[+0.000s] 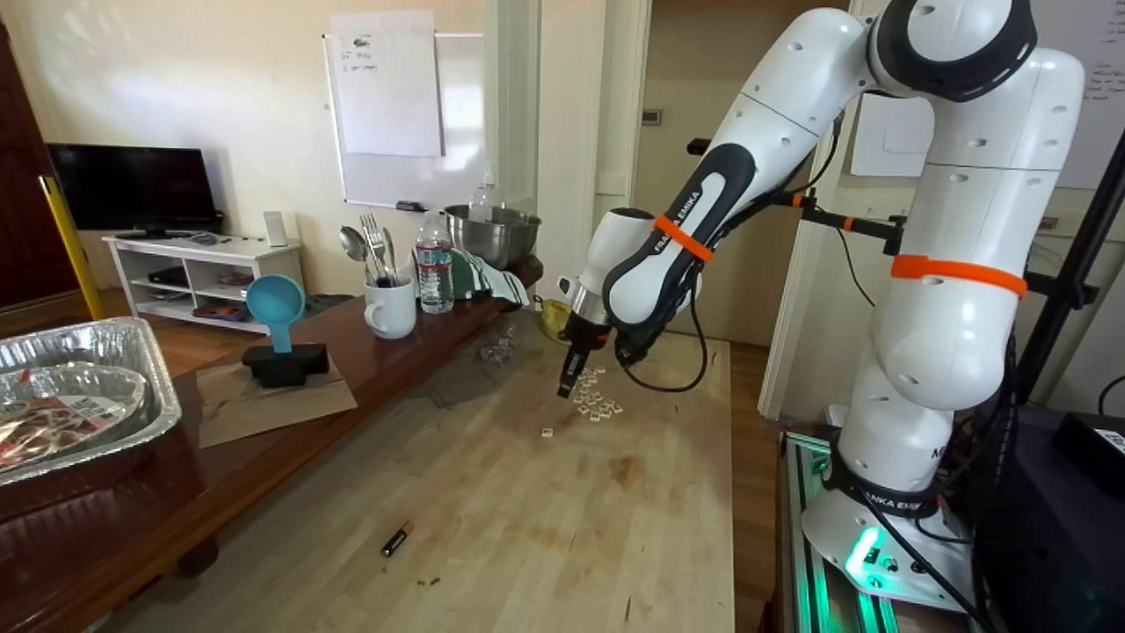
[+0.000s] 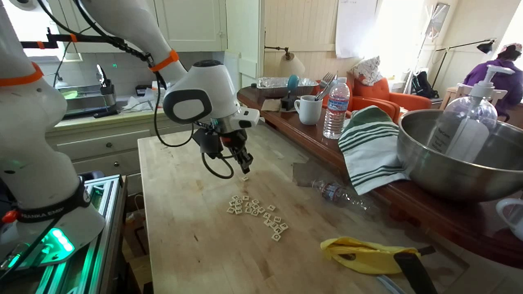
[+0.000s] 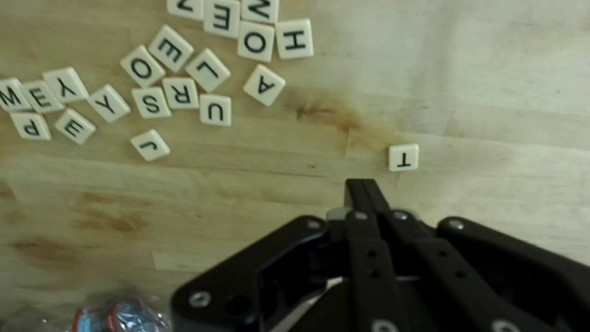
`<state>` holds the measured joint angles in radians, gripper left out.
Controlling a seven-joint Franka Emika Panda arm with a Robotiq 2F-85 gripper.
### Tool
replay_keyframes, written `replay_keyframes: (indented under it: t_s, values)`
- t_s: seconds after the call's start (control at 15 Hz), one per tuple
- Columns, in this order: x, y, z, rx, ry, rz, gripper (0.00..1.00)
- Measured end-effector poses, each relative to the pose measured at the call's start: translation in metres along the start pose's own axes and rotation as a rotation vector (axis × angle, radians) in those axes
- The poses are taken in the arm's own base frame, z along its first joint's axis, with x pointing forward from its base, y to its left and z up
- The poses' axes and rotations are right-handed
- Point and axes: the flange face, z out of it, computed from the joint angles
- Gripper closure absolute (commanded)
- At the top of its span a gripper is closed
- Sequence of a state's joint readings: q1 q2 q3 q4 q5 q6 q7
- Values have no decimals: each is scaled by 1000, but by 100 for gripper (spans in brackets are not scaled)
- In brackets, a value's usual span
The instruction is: Use the tile letters to spell the word tale
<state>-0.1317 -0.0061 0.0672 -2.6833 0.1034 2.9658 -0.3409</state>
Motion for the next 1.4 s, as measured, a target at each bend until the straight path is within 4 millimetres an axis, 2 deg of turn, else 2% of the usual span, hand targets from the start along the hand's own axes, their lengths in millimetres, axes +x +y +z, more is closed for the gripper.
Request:
replay_keyframes:
  t_s: [0.2,0.4,0.93,1.4]
  values:
    - [-14,21,1,-4,-58,108,100]
    - [-25,34,6,-11,-83,182,100]
    - [-36,39,29,13,-124,291,100]
    - [-26,47,34,22,-64,393,100]
